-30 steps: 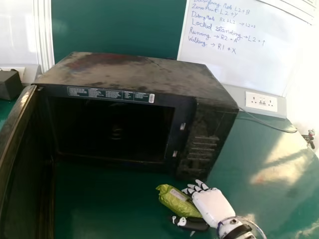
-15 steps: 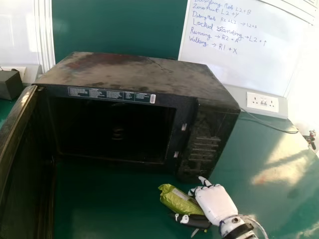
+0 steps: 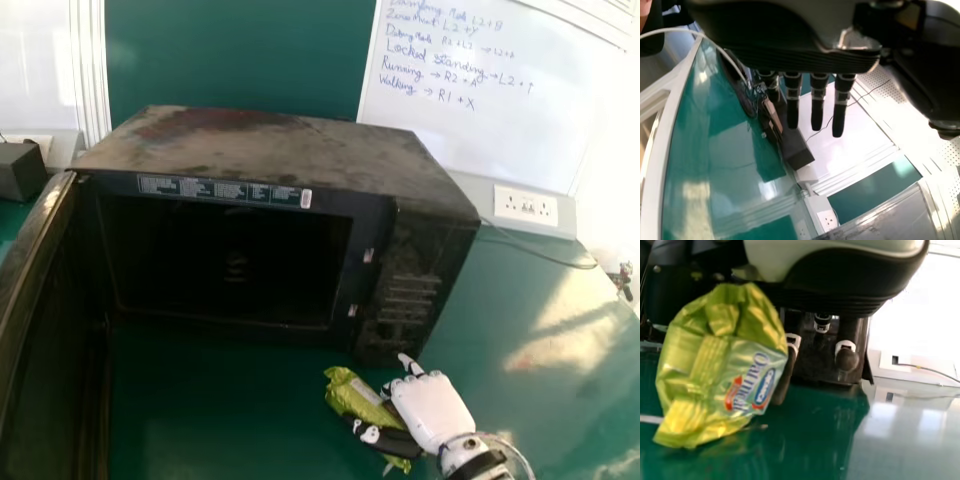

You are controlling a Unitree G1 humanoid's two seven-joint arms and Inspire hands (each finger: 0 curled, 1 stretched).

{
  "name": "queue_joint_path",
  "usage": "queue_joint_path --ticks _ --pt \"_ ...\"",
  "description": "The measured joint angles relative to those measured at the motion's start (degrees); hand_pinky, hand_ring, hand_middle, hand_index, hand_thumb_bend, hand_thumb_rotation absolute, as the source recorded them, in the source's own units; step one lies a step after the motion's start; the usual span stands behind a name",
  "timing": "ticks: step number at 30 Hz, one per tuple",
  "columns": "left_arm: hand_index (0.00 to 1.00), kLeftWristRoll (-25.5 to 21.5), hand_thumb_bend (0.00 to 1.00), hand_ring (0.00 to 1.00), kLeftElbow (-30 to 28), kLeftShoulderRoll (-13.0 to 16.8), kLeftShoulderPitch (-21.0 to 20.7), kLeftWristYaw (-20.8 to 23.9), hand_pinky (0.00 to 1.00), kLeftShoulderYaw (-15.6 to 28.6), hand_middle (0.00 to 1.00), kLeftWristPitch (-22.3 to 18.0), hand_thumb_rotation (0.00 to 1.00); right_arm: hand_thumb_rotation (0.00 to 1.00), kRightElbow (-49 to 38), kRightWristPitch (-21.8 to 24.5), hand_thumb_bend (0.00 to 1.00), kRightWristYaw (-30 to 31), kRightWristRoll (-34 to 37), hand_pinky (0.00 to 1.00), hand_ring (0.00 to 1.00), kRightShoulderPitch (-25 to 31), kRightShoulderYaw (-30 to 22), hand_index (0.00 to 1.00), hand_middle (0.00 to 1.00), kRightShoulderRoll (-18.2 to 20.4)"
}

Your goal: Put biscuit inside oven

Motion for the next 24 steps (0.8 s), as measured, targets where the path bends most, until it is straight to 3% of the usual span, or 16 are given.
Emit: queue_joint_path --ticks 7,24 --pt "0.80 0.26 0.68 0.86 -1.92 -0.04 0.84 0.24 0.74 -1.37 0.88 1.73 0.42 0.00 0.18 0.17 0.56 -0.36 0.19 0.00 0.04 0.02 0.15 0.11 0.08 -0.02" --pt "0.80 0.17 0.68 0.85 -2.28 -0.04 1.24 0.84 0.74 -1.58 0.88 1.50 0.42 0.00 -0.18 0.57 0.54 -0.05 0.77 0.01 0.04 0.19 0.18 0.11 0.08 -0.12"
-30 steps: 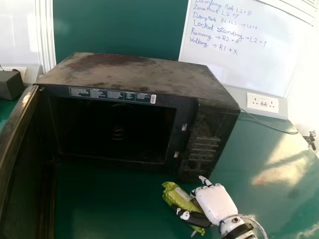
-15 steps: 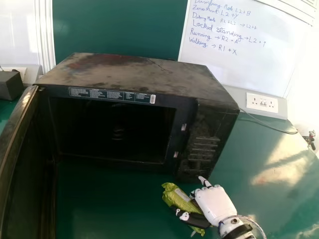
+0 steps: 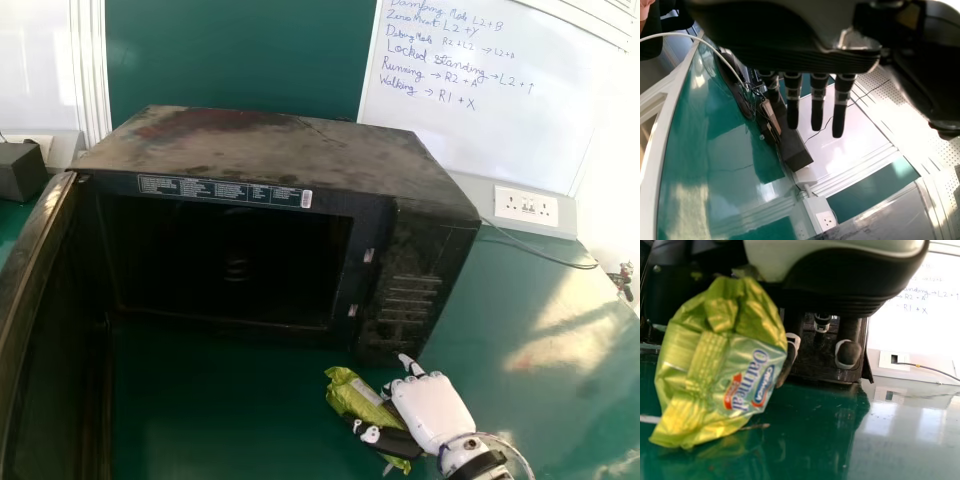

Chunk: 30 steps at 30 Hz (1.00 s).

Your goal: Put biscuit inside oven

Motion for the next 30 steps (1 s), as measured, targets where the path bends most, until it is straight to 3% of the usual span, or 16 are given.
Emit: queue_joint_path --ticks 13,30 --pt "0.81 0.06 0.65 0.82 0.00 -0.01 0.21 0.36 0.68 -0.16 0.87 -0.54 0.51 0.00 -2.16 -1.27 0.55 4.10 8.60 0.01 0.04 1.29 -1.87 0.11 0.08 0.04" --pt "0.79 0.07 0.67 0.82 0.01 -0.01 0.27 0.49 0.66 -0.24 0.87 -0.76 0.52 0.00 -7.83 -2.06 0.55 8.97 13.09 0.01 0.04 2.53 -5.72 0.11 0.08 0.03"
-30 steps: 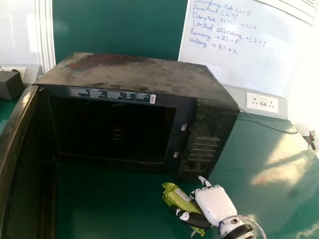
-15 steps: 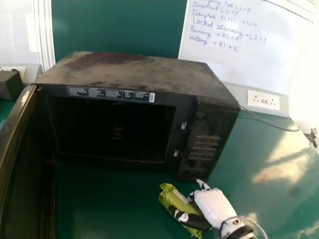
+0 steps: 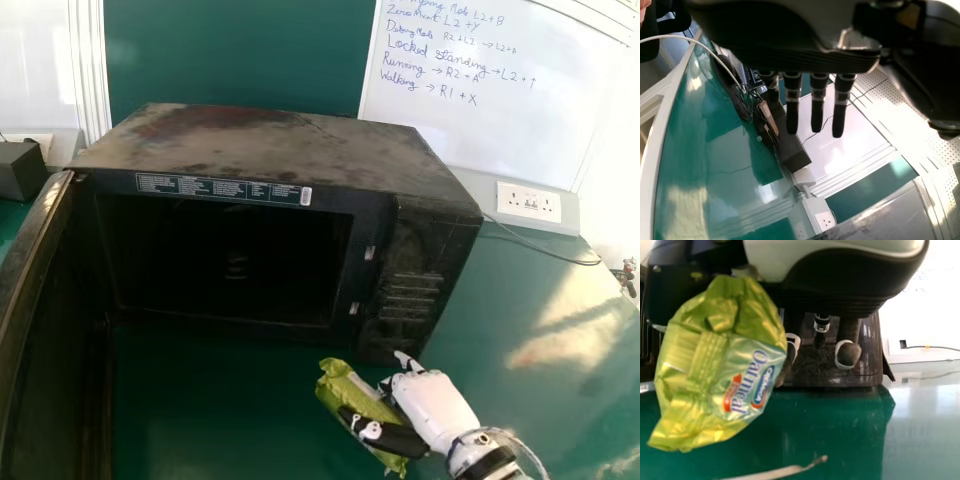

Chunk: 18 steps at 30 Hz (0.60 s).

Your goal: Put biscuit inside oven

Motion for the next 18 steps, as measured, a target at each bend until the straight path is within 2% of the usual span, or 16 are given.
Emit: queue_joint_path --ticks 11,18 --pt "0.80 -0.10 0.66 0.83 0.08 -0.02 0.10 0.06 0.67 -0.29 0.87 -0.35 0.54 0.00 -3.25 1.08 0.54 7.04 6.60 0.01 0.04 -1.41 -0.96 0.11 0.08 0.65" --pt "0.80 0.00 0.67 0.81 0.10 -0.08 0.56 0.56 0.67 -0.79 0.87 -0.66 0.56 0.00 -5.48 3.28 0.56 10.76 10.11 0.01 0.04 -3.11 -0.57 0.11 0.08 3.42"
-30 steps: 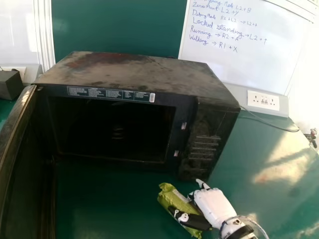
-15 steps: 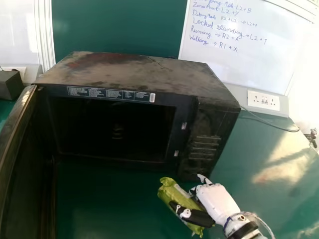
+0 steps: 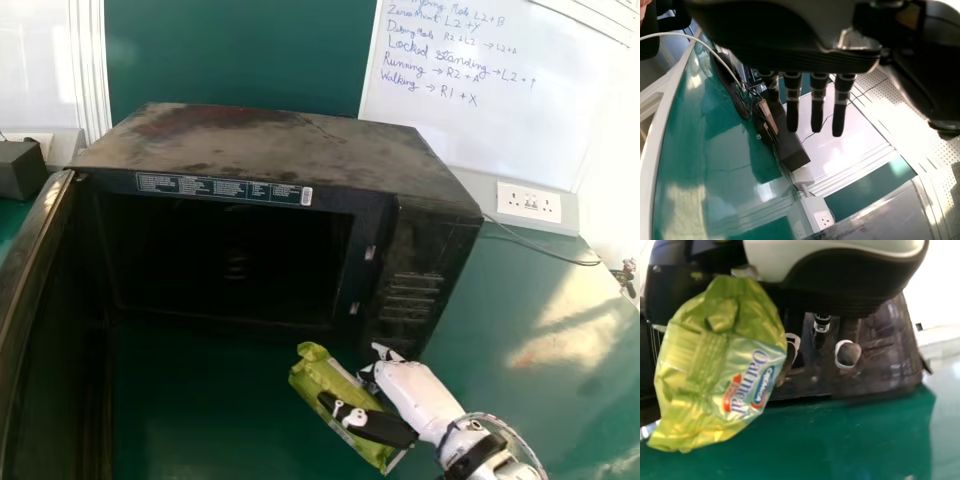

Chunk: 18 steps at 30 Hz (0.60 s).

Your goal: Put biscuit inside oven

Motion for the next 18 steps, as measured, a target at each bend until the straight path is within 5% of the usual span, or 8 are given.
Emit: queue_joint_path --ticks 12,18 --pt "0.83 -0.22 0.60 0.82 -0.01 -0.05 1.14 0.69 0.71 -1.19 0.88 -0.30 0.72 0.00 -0.83 4.01 0.54 4.32 5.07 0.01 0.04 -4.12 2.56 0.11 0.08 5.78" --pt "0.82 -0.20 0.59 0.82 -0.01 -0.06 1.31 1.14 0.73 -1.46 0.87 -0.37 0.70 0.00 -0.52 6.45 0.56 5.14 6.10 0.01 0.05 -6.58 3.79 0.12 0.08 8.05"
